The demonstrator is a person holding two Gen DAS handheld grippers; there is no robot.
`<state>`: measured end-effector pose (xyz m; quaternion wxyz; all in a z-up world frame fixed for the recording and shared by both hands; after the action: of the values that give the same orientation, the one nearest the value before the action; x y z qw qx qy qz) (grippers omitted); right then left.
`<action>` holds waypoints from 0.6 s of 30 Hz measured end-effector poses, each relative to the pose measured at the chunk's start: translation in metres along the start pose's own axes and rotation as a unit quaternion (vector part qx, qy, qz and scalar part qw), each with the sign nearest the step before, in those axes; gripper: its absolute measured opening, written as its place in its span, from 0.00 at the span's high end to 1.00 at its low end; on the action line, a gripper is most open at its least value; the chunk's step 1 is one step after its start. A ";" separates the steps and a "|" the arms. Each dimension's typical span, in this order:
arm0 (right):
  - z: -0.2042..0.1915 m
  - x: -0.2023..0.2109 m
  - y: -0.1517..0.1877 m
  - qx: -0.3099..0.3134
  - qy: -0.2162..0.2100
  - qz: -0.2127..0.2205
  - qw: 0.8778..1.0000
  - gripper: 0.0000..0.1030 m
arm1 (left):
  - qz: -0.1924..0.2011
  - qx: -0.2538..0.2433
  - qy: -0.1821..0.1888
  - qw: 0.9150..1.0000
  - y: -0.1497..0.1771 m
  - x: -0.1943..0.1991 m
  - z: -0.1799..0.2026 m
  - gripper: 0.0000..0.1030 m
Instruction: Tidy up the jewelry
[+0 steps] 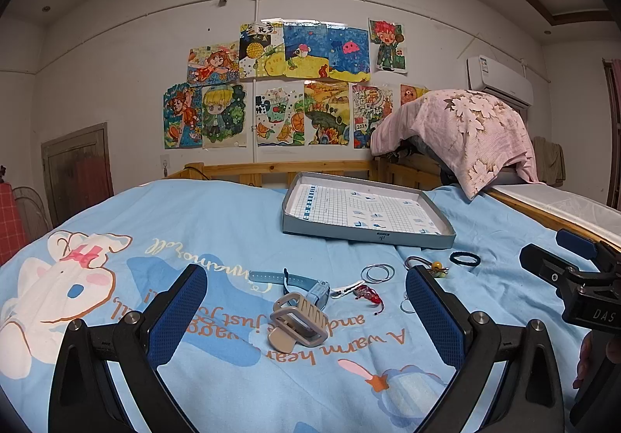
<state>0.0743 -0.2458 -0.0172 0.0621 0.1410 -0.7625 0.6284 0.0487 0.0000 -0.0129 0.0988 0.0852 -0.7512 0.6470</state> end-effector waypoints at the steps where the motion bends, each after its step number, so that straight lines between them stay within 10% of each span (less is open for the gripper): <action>1: 0.000 0.001 0.000 0.000 0.000 0.000 1.000 0.01 | 0.000 0.000 0.000 1.000 0.000 0.000 0.000 0.00; 18: 0.001 -0.004 0.001 0.000 -0.001 -0.001 1.000 0.01 | 0.000 -0.001 0.000 1.000 0.000 0.000 0.000 0.00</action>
<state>0.0775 -0.2465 -0.0195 0.0616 0.1421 -0.7626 0.6281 0.0486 0.0000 -0.0129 0.0988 0.0854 -0.7516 0.6466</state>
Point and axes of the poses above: each gripper's, at about its wrist camera, not at the fingertips, and x roughly against the way its jaws point, z to its right, y to its underside, the point moved 5 cm from there along -x, roughly the way its jaws point, and after that the axes turned 8 degrees about -x, right-handed, at the moved point
